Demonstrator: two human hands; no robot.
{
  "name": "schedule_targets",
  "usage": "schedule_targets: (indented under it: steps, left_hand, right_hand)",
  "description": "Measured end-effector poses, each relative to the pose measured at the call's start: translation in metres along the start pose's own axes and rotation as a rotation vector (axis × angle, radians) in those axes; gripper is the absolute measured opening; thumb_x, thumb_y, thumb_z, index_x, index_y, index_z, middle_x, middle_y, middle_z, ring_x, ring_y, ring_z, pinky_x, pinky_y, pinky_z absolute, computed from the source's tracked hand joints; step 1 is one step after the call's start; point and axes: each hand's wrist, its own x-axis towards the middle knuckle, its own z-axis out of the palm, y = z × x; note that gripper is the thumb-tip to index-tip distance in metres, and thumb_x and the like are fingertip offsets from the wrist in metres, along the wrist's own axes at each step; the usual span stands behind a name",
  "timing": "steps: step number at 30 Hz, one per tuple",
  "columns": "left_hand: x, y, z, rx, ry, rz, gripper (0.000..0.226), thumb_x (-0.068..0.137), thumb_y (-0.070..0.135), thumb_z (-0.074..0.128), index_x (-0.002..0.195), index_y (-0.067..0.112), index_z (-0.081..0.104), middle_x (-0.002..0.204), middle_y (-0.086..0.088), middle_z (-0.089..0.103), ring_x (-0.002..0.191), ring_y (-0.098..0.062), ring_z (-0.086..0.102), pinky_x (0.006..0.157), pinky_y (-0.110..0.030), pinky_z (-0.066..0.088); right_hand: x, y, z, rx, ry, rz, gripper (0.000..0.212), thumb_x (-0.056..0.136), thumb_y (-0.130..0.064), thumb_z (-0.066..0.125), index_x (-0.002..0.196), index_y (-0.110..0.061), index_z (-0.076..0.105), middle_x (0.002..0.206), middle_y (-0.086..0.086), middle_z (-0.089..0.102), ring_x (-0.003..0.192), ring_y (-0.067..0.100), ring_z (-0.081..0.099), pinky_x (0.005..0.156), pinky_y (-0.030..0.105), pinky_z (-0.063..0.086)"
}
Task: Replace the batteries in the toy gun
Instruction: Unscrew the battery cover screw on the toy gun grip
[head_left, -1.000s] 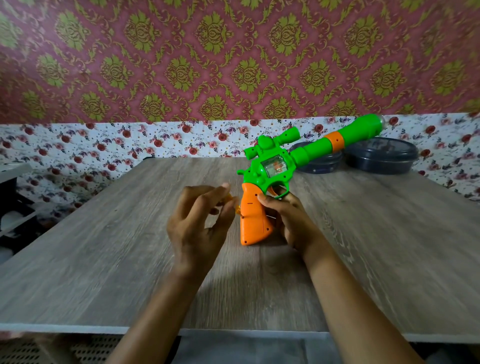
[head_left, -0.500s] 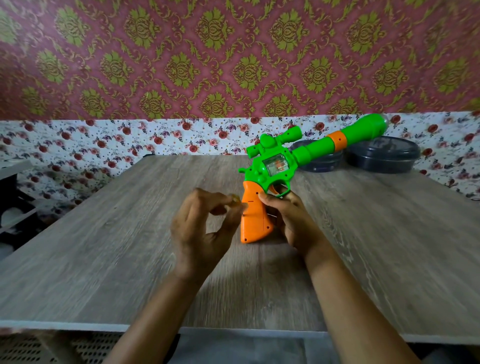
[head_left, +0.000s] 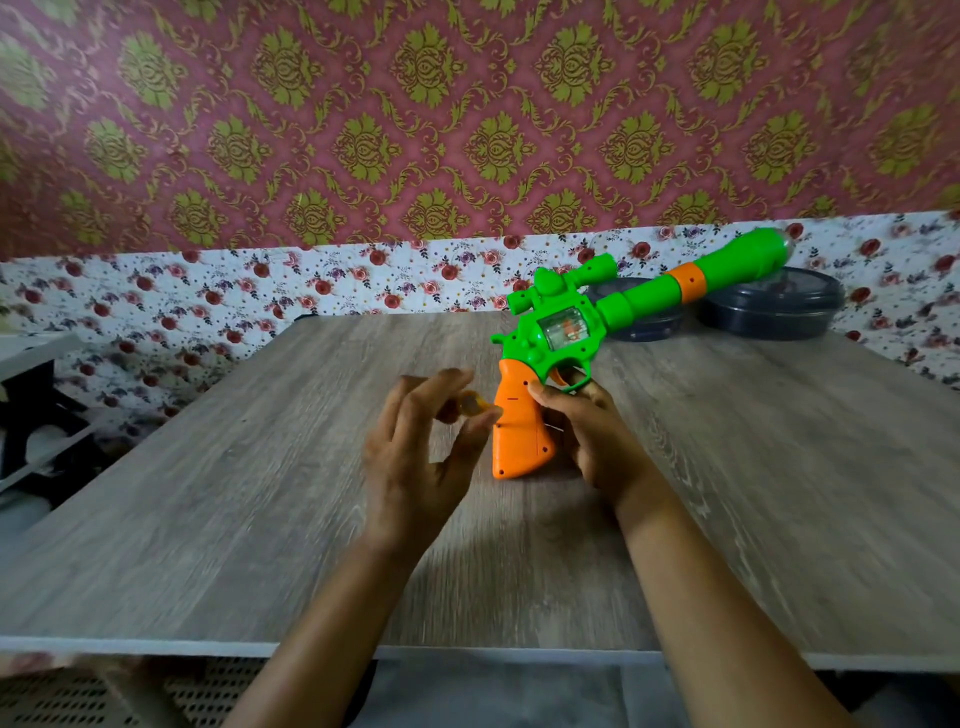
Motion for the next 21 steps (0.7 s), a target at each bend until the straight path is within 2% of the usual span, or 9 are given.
schedule_targets:
  steps: [3, 7, 10, 13, 16, 18, 21]
  left_hand:
    - [-0.0003, -0.0031, -0.0008, 0.043, 0.047, -0.019, 0.015, 0.091, 0.025, 0.06, 0.099, 0.013, 0.057, 0.09, 0.0, 0.048, 0.077, 0.001, 0.046, 0.067, -0.005, 0.04]
    - [-0.0004, -0.0024, -0.0003, 0.009, 0.051, -0.053, 0.017, 0.088, 0.022, 0.061, 0.099, 0.012, 0.052, 0.095, 0.001, 0.052, 0.068, -0.007, 0.053, 0.056, -0.016, 0.045]
    - [-0.0004, -0.0022, -0.0011, 0.02, 0.013, -0.034, 0.016, 0.093, 0.025, 0.054, 0.102, 0.013, 0.049, 0.095, 0.002, 0.054, 0.07, -0.009, 0.055, 0.057, -0.016, 0.045]
    - [-0.0004, -0.0041, -0.0024, 0.019, 0.002, -0.015, 0.014, 0.095, 0.021, 0.05, 0.104, 0.013, 0.055, 0.098, 0.001, 0.055, 0.075, -0.003, 0.055, 0.062, -0.011, 0.045]
    - [-0.0008, -0.0021, -0.0021, -0.039, -0.064, -0.023, 0.025, 0.098, 0.015, 0.041, 0.119, 0.012, 0.053, 0.106, 0.0, 0.057, 0.076, -0.009, 0.062, 0.062, -0.021, 0.051]
    - [-0.0007, -0.0026, -0.0024, -0.015, -0.079, -0.011, 0.027, 0.1, 0.015, 0.034, 0.122, 0.013, 0.051, 0.105, 0.0, 0.056, 0.075, -0.009, 0.06, 0.061, -0.023, 0.051]
    - [0.0019, -0.0055, -0.0033, 0.021, -0.014, -0.037, 0.023, 0.099, 0.021, 0.041, 0.117, 0.013, 0.053, 0.096, 0.002, 0.054, 0.074, -0.006, 0.055, 0.062, -0.016, 0.046]
  right_hand:
    - [-0.0007, -0.0004, -0.0003, -0.014, -0.016, -0.004, 0.026, 0.085, -0.011, 0.06, 0.109, -0.019, 0.061, 0.099, -0.001, 0.068, 0.093, 0.018, 0.064, 0.083, 0.038, 0.052]
    - [0.0004, 0.0003, -0.0006, -0.009, -0.003, 0.01, 0.023, 0.085, -0.011, 0.061, 0.105, -0.021, 0.061, 0.1, 0.0, 0.068, 0.095, 0.019, 0.063, 0.082, 0.037, 0.052]
    - [0.0009, 0.0012, 0.0014, -0.018, -0.022, 0.022, 0.026, 0.084, -0.011, 0.061, 0.109, -0.02, 0.061, 0.103, 0.002, 0.068, 0.098, 0.022, 0.063, 0.088, 0.042, 0.051]
    - [-0.0001, 0.0007, 0.0029, -0.027, -0.031, 0.023, 0.031, 0.085, -0.012, 0.061, 0.115, -0.018, 0.059, 0.106, 0.004, 0.067, 0.1, 0.024, 0.063, 0.091, 0.045, 0.05]
    - [-0.0023, -0.0006, 0.0023, -0.043, -0.055, 0.011, 0.033, 0.086, -0.012, 0.059, 0.118, -0.018, 0.057, 0.112, 0.006, 0.065, 0.104, 0.024, 0.062, 0.091, 0.045, 0.05]
    - [-0.0024, -0.0008, 0.0015, -0.045, -0.05, 0.023, 0.033, 0.086, -0.013, 0.06, 0.119, -0.018, 0.057, 0.113, 0.006, 0.065, 0.106, 0.025, 0.061, 0.092, 0.046, 0.049]
    - [-0.0005, 0.0002, 0.0017, -0.047, -0.038, 0.041, 0.032, 0.085, -0.014, 0.061, 0.117, -0.019, 0.058, 0.111, 0.005, 0.066, 0.106, 0.026, 0.061, 0.092, 0.047, 0.049]
